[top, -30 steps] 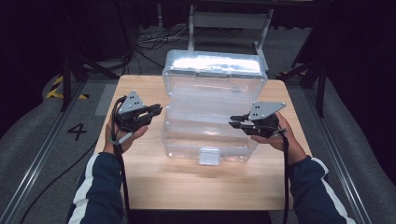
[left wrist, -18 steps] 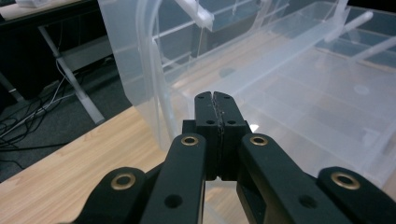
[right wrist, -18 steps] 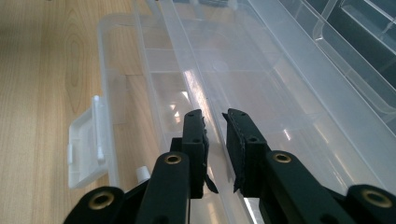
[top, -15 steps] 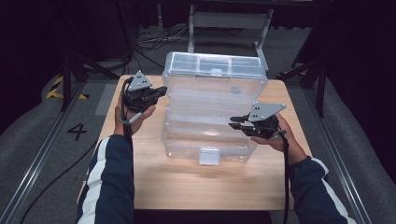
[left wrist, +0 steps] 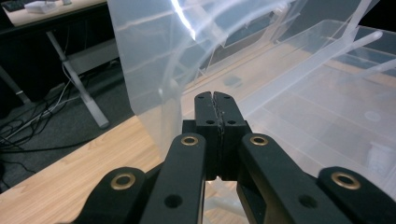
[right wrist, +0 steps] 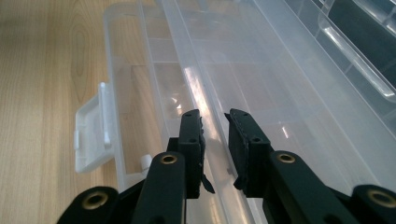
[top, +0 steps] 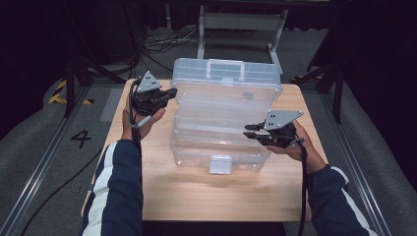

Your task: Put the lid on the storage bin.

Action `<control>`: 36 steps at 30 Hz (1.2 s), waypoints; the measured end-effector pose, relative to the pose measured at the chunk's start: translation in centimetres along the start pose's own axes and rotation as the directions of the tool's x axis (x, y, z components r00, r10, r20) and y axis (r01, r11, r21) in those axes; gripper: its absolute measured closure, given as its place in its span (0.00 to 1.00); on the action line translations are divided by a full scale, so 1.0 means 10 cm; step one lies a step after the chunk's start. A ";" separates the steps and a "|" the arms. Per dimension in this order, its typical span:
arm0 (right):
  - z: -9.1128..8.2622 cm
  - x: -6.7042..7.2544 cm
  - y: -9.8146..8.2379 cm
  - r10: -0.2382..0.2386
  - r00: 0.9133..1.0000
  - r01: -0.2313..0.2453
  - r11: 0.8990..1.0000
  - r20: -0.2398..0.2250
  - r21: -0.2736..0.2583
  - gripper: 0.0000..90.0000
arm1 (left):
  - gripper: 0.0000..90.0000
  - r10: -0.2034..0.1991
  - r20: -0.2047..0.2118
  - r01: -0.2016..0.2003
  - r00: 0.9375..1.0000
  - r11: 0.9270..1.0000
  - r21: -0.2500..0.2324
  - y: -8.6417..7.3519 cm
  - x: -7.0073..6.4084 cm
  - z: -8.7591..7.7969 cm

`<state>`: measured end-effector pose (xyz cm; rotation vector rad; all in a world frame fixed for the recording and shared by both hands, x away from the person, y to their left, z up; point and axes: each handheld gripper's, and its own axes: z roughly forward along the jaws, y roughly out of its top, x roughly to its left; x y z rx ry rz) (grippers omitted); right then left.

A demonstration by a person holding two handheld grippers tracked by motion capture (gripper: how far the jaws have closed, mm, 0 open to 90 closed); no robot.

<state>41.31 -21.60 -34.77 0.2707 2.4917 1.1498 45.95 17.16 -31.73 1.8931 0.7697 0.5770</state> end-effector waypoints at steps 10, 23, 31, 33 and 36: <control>-0.18 0.00 -0.11 0.002 1.000 -0.003 0.999 0.025 0.047 0.83 | 1.00 0.014 0.009 -0.014 1.000 1.000 0.006 -0.01 -0.05 -0.05; -0.36 0.04 -0.20 0.014 0.997 -0.016 0.999 0.074 0.028 0.84 | 1.00 0.044 0.020 -0.045 0.999 0.999 0.021 -0.09 -0.08 -0.07; -0.39 0.07 -0.25 0.022 0.997 -0.024 0.999 0.075 0.022 0.84 | 1.00 0.059 0.026 -0.060 0.998 0.998 0.036 -0.15 -0.13 -0.10; -0.40 0.08 -0.26 0.027 0.997 -0.029 0.999 0.072 0.020 0.84 | 1.00 0.062 0.034 -0.064 0.997 0.997 0.043 -0.17 -0.15 -0.11; -0.40 0.08 -0.27 0.031 0.997 -0.032 0.999 0.067 0.016 0.84 | 1.00 0.068 0.038 -0.070 0.997 0.996 0.057 -0.19 -0.18 -0.12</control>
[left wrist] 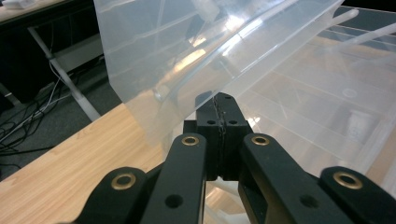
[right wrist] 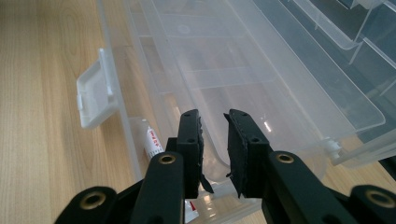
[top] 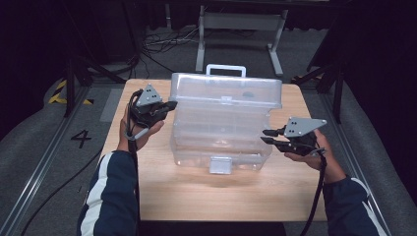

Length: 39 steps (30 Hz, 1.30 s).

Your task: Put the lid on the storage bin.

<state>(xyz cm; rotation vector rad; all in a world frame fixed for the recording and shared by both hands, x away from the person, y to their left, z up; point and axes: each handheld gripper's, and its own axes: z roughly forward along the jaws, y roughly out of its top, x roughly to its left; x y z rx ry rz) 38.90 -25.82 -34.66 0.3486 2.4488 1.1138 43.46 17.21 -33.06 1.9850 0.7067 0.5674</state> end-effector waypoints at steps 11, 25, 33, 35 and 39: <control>0.03 0.05 -0.03 -0.016 1.000 0.016 1.000 -0.017 0.017 0.85 | 1.00 0.030 -0.004 -0.030 1.000 0.998 0.048 -0.07 -0.11 -0.02; 0.00 0.08 -0.07 -0.004 1.000 0.004 1.000 -0.014 0.011 0.85 | 1.00 0.043 0.015 -0.044 0.999 0.997 0.058 -0.14 -0.14 -0.07; -0.02 0.11 -0.13 0.011 1.000 -0.010 1.000 -0.013 0.006 0.85 | 1.00 0.053 0.024 -0.054 0.998 0.996 0.077 -0.18 -0.17 -0.08; -0.02 0.11 -0.13 0.008 1.000 -0.008 1.000 -0.014 0.007 0.85 | 1.00 0.055 0.030 -0.057 0.998 0.995 0.080 -0.20 -0.17 -0.09; -0.01 0.13 -0.15 0.012 1.000 -0.012 1.000 -0.016 0.010 0.84 | 1.00 0.061 0.037 -0.064 0.997 0.994 0.090 -0.24 -0.20 -0.09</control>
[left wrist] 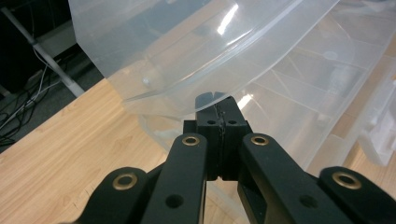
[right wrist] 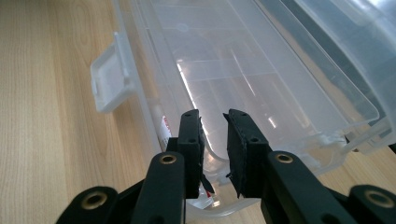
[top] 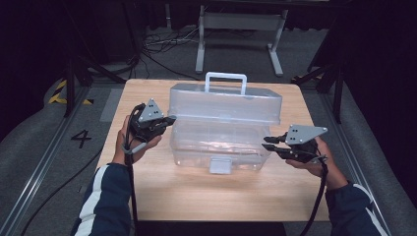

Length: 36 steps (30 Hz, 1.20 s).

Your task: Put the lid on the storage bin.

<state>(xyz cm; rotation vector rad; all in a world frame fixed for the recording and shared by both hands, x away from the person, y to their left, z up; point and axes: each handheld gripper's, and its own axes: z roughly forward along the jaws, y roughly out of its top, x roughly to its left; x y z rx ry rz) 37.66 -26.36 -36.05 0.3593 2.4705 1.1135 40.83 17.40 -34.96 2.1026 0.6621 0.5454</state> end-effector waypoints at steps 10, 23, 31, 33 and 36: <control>-0.05 0.02 -0.04 0.022 0.999 -0.021 1.000 0.028 -0.022 0.83 | 1.00 -0.005 0.000 0.005 1.000 1.000 0.000 -0.09 -0.01 -0.03; -0.11 0.02 -0.14 0.055 0.998 -0.055 0.998 0.042 -0.014 0.79 | 1.00 -0.020 0.006 0.020 1.000 1.000 0.001 -0.19 -0.04 0.00; -0.09 0.01 -0.16 0.065 0.997 -0.065 0.998 0.053 -0.001 0.77 | 1.00 -0.020 0.008 0.020 1.000 1.000 0.004 -0.23 -0.07 0.00; -0.09 0.01 -0.16 0.066 0.997 -0.066 0.998 0.050 -0.001 0.76 | 1.00 -0.019 0.008 0.019 1.000 1.000 0.004 -0.25 -0.08 -0.01; -0.09 0.00 -0.16 0.070 0.996 -0.070 0.998 0.049 0.001 0.75 | 1.00 -0.021 0.010 0.021 1.000 1.000 0.003 -0.28 -0.10 -0.01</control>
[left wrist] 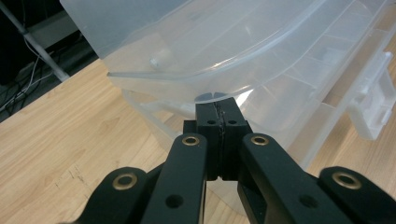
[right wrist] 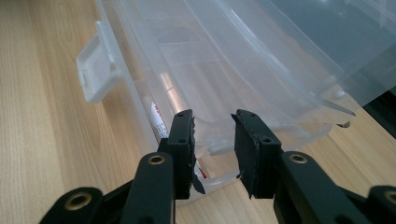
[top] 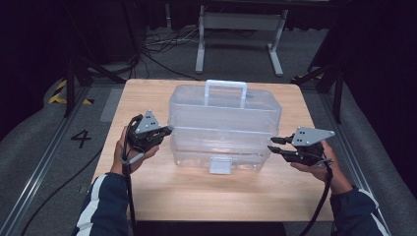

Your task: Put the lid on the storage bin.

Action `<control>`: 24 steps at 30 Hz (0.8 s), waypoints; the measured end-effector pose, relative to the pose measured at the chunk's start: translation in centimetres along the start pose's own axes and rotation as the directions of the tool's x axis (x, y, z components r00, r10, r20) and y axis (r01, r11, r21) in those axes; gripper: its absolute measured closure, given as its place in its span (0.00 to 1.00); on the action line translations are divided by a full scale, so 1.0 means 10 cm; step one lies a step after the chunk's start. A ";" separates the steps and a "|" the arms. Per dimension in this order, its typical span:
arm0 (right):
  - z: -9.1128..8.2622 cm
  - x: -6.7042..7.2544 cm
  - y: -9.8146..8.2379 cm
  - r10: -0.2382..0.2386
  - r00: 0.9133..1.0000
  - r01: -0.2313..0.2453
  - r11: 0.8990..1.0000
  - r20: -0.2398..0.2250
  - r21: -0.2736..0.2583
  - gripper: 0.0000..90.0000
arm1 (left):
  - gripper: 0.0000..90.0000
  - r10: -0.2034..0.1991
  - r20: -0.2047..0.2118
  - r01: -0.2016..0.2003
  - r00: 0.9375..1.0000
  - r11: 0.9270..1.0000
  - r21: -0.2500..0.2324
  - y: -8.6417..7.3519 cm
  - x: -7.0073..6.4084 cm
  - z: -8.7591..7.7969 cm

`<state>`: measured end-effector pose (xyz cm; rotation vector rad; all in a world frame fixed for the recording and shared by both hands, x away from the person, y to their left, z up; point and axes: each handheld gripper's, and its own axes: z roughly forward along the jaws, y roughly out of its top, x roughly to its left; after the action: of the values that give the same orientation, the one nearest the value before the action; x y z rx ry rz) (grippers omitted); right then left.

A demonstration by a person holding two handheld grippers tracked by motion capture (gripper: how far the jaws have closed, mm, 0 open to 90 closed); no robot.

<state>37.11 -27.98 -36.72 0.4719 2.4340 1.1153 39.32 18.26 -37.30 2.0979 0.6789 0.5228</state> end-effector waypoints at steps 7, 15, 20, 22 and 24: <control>-0.01 -0.02 -0.01 0.008 1.000 -0.008 1.000 -0.001 -0.001 0.75 | 1.00 0.009 -0.005 -0.009 1.000 1.000 0.006 -0.03 -0.04 -0.03; -0.03 -0.01 -0.06 0.016 1.000 -0.016 1.000 0.003 0.021 0.75 | 1.00 0.019 -0.010 -0.018 1.000 1.000 0.021 -0.09 -0.08 -0.02; -0.07 -0.03 -0.10 0.031 0.999 -0.031 0.999 0.009 0.020 0.77 | 1.00 0.027 -0.018 -0.026 0.999 0.999 0.040 -0.10 -0.10 -0.01; -0.06 -0.03 -0.11 0.042 0.999 -0.042 0.999 0.002 0.021 0.78 | 1.00 0.033 -0.021 -0.032 0.999 0.998 0.050 -0.10 -0.10 -0.01; -0.06 -0.04 -0.12 0.046 0.999 -0.046 0.999 -0.002 0.020 0.80 | 1.00 0.037 -0.021 -0.035 0.999 0.998 0.056 -0.11 -0.11 -0.01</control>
<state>36.94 -29.30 -37.20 0.5355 2.4505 1.1118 38.11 18.20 -38.26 2.1631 0.6767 0.5535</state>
